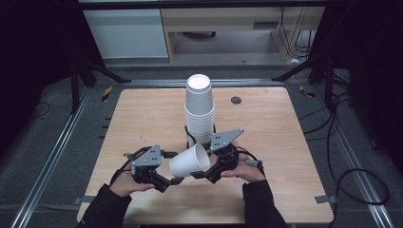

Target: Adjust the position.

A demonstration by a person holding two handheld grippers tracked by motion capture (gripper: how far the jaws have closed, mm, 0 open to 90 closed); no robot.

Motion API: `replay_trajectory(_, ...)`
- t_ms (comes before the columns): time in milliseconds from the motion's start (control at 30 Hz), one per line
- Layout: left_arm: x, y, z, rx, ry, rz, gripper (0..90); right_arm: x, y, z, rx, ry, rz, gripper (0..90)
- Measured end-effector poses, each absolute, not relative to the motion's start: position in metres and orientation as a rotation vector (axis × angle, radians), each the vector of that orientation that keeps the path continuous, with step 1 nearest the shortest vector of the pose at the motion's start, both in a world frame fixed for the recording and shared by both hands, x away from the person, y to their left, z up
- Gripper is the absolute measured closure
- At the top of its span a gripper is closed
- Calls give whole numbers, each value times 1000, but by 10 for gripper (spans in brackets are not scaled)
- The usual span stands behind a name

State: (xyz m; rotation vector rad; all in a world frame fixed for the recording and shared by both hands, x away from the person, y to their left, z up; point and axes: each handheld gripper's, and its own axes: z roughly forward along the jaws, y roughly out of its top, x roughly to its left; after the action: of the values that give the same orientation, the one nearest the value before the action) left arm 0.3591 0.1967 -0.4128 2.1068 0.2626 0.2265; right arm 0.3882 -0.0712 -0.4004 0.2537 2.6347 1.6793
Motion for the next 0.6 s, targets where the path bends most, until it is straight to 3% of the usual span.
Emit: replay_trajectory(600,363,190,-427,2242,295,277,115,397,-40,-394,200,2799,1259,73)
